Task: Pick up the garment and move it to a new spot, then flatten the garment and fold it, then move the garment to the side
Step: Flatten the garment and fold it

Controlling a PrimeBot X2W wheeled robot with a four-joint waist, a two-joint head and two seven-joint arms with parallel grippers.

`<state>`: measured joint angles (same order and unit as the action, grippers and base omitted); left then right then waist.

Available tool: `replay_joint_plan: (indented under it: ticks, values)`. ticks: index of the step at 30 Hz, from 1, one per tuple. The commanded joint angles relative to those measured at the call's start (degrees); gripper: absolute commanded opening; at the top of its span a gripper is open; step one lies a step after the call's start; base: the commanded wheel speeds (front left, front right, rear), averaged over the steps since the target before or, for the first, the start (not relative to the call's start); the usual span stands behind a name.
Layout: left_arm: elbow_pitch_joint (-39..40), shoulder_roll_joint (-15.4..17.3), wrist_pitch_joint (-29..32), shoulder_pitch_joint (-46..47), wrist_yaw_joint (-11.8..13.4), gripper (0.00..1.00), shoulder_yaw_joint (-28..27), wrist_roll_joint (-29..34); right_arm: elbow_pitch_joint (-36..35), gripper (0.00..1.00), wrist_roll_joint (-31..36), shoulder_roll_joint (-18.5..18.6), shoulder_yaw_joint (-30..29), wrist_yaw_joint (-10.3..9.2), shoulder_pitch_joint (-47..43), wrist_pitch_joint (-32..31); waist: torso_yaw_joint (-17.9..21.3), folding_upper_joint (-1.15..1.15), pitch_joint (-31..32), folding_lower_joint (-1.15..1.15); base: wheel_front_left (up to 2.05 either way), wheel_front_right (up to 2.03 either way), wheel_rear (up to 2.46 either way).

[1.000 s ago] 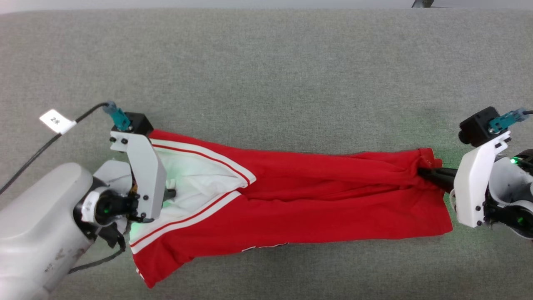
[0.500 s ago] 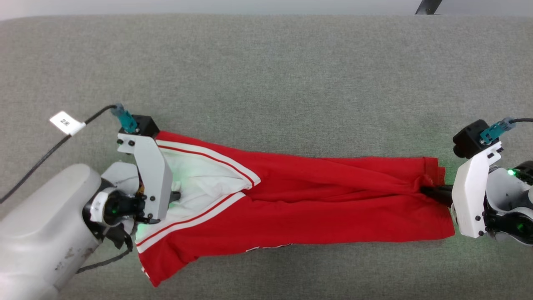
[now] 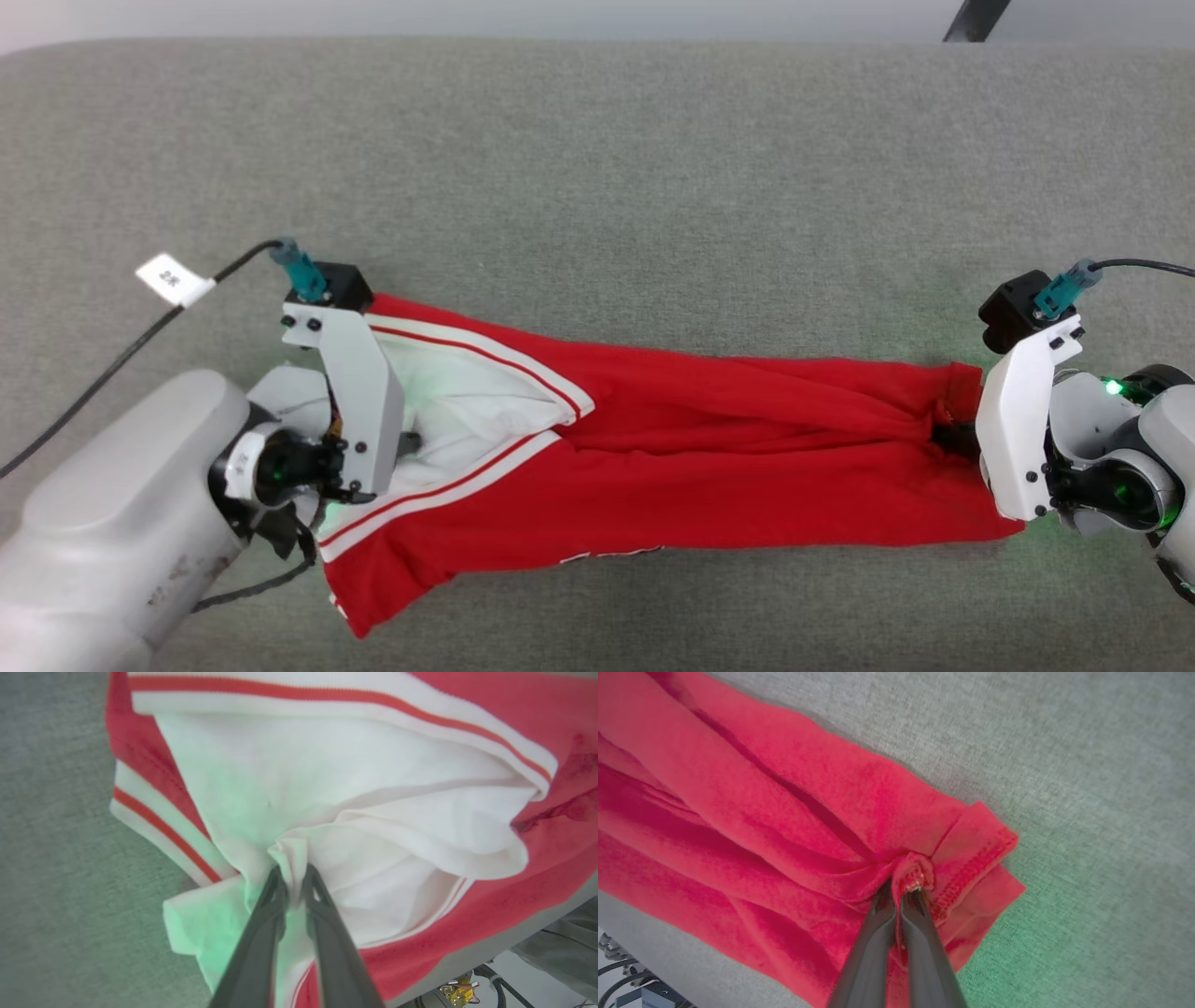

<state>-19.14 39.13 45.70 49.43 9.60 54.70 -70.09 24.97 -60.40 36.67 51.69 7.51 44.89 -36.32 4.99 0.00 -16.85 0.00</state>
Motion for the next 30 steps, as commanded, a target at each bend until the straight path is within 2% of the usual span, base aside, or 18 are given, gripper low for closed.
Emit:
replay_joint_plan:
  ticks: [1,8,14,15,18,19,20,26,30]
  values:
    - [-0.1,0.0,0.3,0.1,0.6,1.00,0.5,0.5,0.6,0.00,0.0,-1.6,0.9,-0.05,-0.8,0.1,-0.5,0.00,0.6,0.00,0.00,0.00,0.00]
    - [3.4,1.9,-0.6,1.5,1.0,1.00,-0.5,1.6,1.8,0.00,-0.4,-1.2,0.8,-0.05,-1.8,0.3,-2.1,0.00,2.5,0.00,0.00,0.00,0.00]
    - [6.3,3.2,-6.5,-0.3,1.5,1.00,-1.6,3.8,2.9,0.00,-0.9,-1.4,0.6,-0.02,-3.5,1.0,-3.4,0.00,4.8,0.00,0.00,0.00,0.00]
    - [6.6,3.5,-8.1,-0.8,1.7,1.00,-1.9,4.3,3.2,0.03,-0.9,-1.6,0.6,-0.02,-3.8,1.4,-3.6,0.00,5.2,0.00,0.00,0.00,0.00]
    - [7.8,3.8,-13.9,-3.0,1.2,1.00,-2.8,5.3,4.8,0.27,-0.5,-2.7,0.5,-0.02,-5.2,2.6,-3.9,0.00,7.0,0.00,0.00,0.00,0.00]
    - [8.3,3.8,-16.0,-4.0,1.1,1.00,-3.4,5.2,5.4,0.41,-0.2,-3.1,0.4,-0.02,-5.6,3.3,-3.9,0.00,7.6,0.00,0.00,0.00,0.00]
    - [8.7,3.7,-18.4,-5.0,0.7,1.00,-4.0,5.3,6.3,0.99,0.0,-3.4,0.2,-0.02,-6.0,4.1,-3.9,0.00,8.3,0.00,0.00,0.00,0.00]
    - [10.0,3.6,-32.1,-12.4,0.7,1.00,-6.5,6.5,9.7,1.00,1.7,-5.0,0.4,-0.06,-8.2,6.7,-4.0,0.00,12.2,0.00,0.00,0.00,0.00]
    - [10.1,2.7,-41.9,-17.7,1.7,1.00,-8.2,7.6,10.0,1.00,2.6,-5.3,0.5,-0.06,-9.3,8.9,-3.6,0.00,14.5,0.00,0.00,0.00,0.00]
